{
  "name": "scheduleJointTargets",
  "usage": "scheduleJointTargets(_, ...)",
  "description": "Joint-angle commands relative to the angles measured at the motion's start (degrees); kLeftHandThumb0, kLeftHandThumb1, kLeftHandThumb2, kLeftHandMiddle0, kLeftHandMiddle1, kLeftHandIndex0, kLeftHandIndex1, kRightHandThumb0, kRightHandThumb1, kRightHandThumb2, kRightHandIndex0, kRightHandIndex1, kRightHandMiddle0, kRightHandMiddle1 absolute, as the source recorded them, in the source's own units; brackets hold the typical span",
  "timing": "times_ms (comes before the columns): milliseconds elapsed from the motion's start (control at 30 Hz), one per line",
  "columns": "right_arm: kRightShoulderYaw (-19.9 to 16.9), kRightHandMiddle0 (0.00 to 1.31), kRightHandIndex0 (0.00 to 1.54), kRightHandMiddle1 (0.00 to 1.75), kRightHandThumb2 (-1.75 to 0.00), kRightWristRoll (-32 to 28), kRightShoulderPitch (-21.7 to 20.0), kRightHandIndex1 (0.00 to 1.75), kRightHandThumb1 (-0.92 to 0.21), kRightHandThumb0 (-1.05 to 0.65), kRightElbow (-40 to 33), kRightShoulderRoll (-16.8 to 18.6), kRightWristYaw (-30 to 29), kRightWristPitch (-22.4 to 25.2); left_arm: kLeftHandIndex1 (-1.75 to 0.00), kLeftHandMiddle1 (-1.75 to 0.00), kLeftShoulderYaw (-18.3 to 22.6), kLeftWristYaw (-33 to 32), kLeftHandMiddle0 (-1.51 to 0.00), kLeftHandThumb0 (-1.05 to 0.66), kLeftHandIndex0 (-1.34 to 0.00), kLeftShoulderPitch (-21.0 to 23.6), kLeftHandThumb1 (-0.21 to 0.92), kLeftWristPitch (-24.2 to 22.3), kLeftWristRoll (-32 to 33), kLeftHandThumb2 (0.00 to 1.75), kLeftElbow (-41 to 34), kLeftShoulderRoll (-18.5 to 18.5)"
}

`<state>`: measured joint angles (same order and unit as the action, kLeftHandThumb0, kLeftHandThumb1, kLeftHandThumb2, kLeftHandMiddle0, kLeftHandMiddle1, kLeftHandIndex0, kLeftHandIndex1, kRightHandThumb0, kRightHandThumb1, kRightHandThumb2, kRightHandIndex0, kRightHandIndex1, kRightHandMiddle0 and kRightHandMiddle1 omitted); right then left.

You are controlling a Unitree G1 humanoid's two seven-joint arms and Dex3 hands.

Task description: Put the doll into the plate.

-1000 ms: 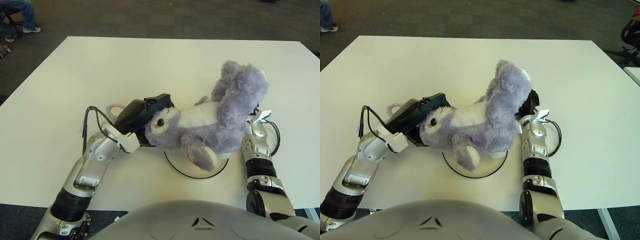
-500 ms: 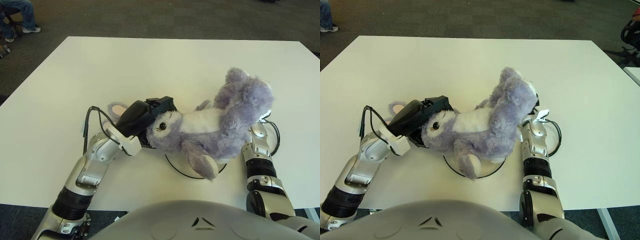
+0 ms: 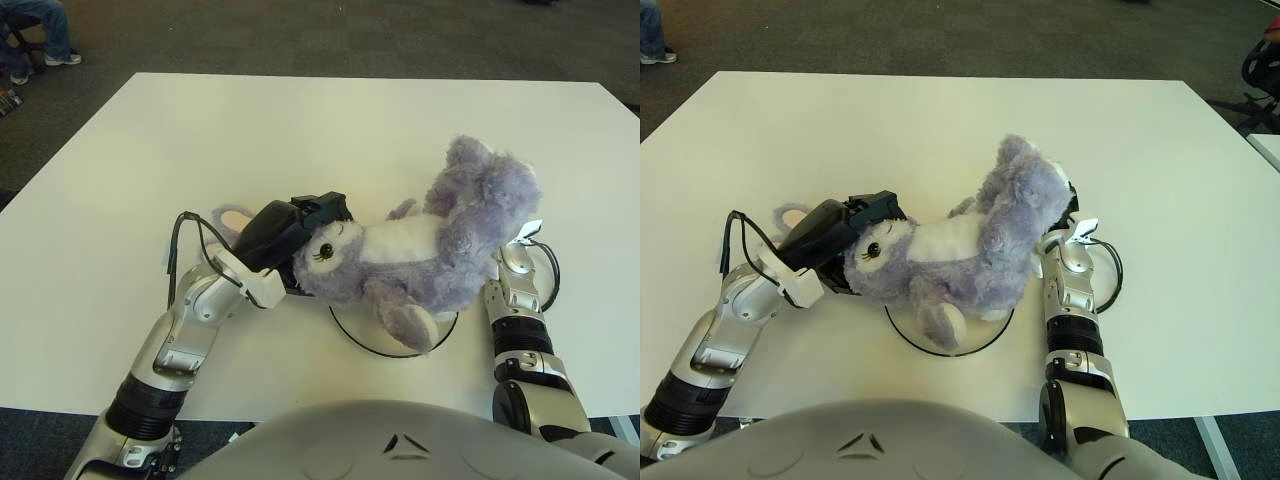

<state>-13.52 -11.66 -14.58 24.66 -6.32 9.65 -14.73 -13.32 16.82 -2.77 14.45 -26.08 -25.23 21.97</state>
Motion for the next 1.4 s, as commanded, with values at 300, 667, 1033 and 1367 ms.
scheduleJointTargets(300,0.0,0.68,1.26,1.75,-1.41,0.0,0.6,1.75,-0.24,-0.51,0.9,-0.2,-0.1,0.5,-1.15,-1.52,-0.5,3.1,-0.08,-0.36,-0.02,-1.0,0.46,-6.4,-2.0,0.87,-3.9,0.1)
scheduleJointTargets(667,0.2,0.68,1.27,1.75,-1.41,0.3,0.7,1.75,-0.24,-0.51,0.6,-0.3,-0.3,0.9,-0.58,-0.38,-0.6,5.3,-0.14,-0.79,0.0,-1.0,0.7,-6.7,-0.7,0.52,-4.6,1.6)
scheduleJointTargets(1033,0.1,0.68,1.28,1.75,-1.41,0.2,0.6,1.75,-0.24,-0.51,0.8,-0.4,-0.3,0.9,-0.34,-0.08,-0.2,5.3,-0.16,-0.9,0.0,-0.8,0.91,-3.9,0.7,0.32,-3.6,2.9)
scheduleJointTargets(1367,0.0,0.68,1.28,1.75,-1.41,0.0,0.6,1.75,-0.23,-0.51,0.7,-0.1,-0.5,1.2,-0.14,-0.02,0.2,4.0,-0.12,-0.97,0.0,-1.1,0.92,-0.4,2.3,0.46,-2.3,2.9)
